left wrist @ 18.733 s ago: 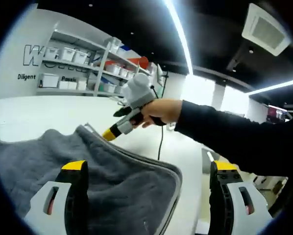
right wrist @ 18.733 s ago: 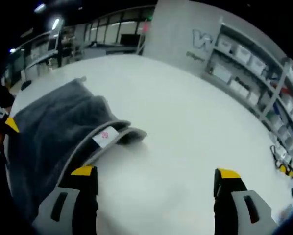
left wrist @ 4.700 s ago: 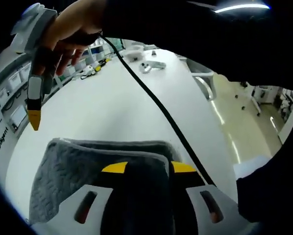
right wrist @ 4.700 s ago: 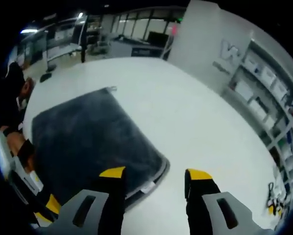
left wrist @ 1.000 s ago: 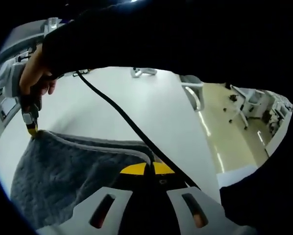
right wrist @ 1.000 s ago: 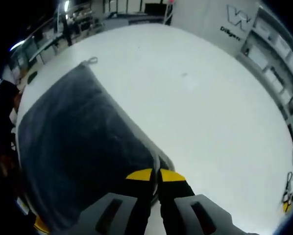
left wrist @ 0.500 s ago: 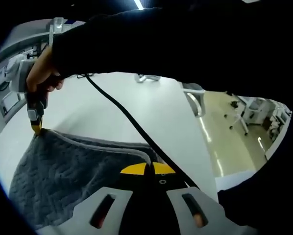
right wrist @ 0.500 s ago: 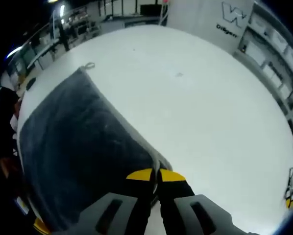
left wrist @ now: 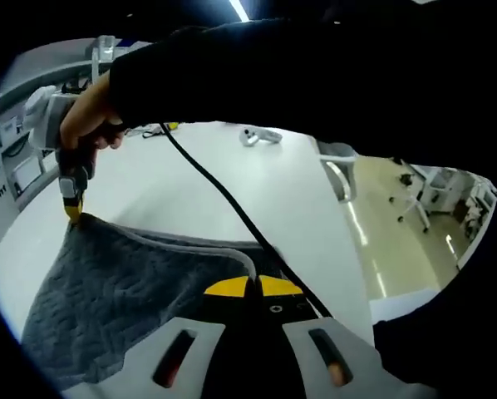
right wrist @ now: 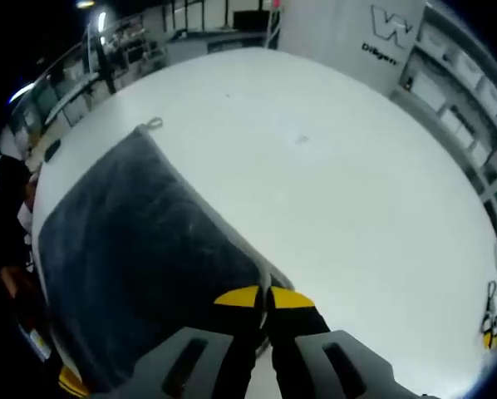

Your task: Open the folded towel by lifting each exposed corner and separating the folded layers until the towel lies flat within the target outline without major curled edges

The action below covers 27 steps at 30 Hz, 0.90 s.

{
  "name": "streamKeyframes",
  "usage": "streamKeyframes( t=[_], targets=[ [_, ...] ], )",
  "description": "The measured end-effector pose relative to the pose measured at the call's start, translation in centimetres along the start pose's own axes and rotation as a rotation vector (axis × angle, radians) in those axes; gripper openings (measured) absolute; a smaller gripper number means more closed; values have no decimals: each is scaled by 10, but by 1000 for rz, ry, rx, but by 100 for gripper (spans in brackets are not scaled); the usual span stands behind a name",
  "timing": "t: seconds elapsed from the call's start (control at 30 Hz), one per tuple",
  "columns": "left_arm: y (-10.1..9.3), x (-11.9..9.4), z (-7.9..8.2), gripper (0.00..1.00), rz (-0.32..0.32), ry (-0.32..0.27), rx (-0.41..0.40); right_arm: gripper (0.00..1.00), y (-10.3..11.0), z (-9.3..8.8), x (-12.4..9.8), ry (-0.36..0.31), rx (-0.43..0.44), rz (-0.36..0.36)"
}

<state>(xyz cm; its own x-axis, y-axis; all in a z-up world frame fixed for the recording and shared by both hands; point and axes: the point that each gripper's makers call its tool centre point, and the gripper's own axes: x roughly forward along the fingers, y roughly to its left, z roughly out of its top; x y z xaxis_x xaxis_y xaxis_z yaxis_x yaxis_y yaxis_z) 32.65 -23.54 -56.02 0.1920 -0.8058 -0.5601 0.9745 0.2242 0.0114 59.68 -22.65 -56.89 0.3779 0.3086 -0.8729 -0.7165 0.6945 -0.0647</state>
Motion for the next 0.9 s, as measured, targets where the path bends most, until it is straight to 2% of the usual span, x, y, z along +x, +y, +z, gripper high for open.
streamKeyframes(
  t=[0.2, 0.47, 0.7, 0.9],
  targets=[
    [3, -8, 3, 0, 22, -17, -4, 0, 5, 6, -4, 0, -5, -1],
    [17, -22, 5, 0, 64, -35, -27, 0, 9, 11, -9, 4, -7, -1],
    [24, -31, -2, 0, 86, -28, -52, 0, 15, 16, -11, -15, 3, 5],
    [27, -42, -3, 0, 99, -44, -75, 0, 18, 21, -15, -23, 12, -8]
  ],
)
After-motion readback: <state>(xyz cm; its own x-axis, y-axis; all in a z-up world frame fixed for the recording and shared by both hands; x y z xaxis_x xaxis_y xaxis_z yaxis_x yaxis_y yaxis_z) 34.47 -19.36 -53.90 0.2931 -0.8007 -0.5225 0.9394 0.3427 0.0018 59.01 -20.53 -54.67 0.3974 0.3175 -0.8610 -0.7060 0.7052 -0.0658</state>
